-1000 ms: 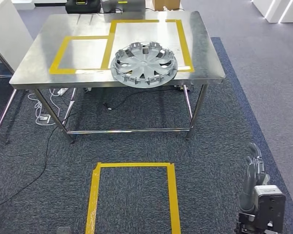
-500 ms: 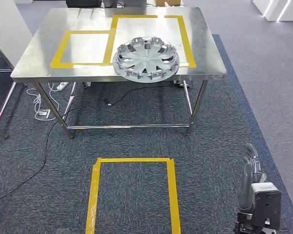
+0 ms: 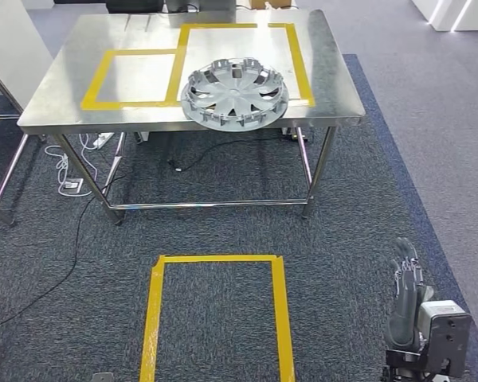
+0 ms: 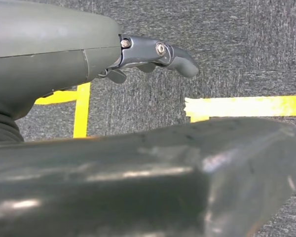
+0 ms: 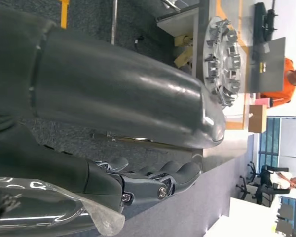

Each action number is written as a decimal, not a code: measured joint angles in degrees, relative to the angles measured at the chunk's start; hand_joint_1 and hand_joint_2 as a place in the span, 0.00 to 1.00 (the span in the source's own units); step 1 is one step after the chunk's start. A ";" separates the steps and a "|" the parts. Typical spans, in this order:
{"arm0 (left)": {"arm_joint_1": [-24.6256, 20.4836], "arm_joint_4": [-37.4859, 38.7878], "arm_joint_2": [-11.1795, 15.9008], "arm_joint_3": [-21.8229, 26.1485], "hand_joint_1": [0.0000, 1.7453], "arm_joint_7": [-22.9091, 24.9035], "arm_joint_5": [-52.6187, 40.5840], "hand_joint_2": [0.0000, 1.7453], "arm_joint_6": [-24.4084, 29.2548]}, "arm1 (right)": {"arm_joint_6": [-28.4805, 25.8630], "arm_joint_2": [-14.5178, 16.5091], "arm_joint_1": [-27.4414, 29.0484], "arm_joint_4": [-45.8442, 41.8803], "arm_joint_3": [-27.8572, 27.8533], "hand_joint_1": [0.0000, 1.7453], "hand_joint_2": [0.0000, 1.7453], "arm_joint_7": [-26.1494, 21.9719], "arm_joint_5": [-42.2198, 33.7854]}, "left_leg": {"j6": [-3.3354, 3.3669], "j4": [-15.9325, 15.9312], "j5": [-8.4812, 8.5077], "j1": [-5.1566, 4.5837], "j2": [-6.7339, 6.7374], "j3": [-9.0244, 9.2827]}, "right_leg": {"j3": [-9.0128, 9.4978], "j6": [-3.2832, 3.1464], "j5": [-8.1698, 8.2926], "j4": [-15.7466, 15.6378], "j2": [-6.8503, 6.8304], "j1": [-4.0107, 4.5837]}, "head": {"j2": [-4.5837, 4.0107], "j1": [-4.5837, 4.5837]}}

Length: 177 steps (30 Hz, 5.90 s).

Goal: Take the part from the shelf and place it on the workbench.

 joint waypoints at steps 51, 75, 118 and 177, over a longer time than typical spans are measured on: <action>1.01 -0.11 -0.30 3.15 0.00 -0.42 1.02 0.00 1.75 | 20.59 13.89 9.28 -2.87 -20.73 0.00 0.00 -7.89 6.30 | 1.35 -0.22 -0.80 1.04 0.20 0.84 | -10.43 2.31 -7.33 16.41 0.44 -0.42 | 0.00 0.14; 3.31 1.09 4.59 -12.98 0.00 1.05 -28.33 0.00 -4.05 | 25.82 23.81 7.30 -4.39 -37.98 0.00 0.00 -9.07 6.18 | -0.57 0.74 -1.30 1.37 -3.26 0.85 | -2.17 1.06 0.87 1.09 6.23 -0.38 | 0.00 -0.21; 3.46 2.28 6.85 -15.70 0.00 -1.19 -27.91 0.00 -5.18 | 41.19 14.57 8.19 2.23 -26.52 0.00 0.00 -10.88 7.68 | 0.39 -0.15 -1.03 0.85 4.02 1.31 | -1.51 1.55 -0.69 2.12 -3.46 -0.11 | 0.00 0.98; 2.96 2.28 5.95 -1.15 0.00 4.10 -12.67 0.00 -3.08 | 26.73 5.42 14.17 0.20 -15.56 0.00 0.00 -6.85 4.75 | 1.07 -0.52 -0.32 0.85 2.64 0.51 | -8.00 1.97 -5.69 13.98 -0.14 -0.18 | 0.00 1.32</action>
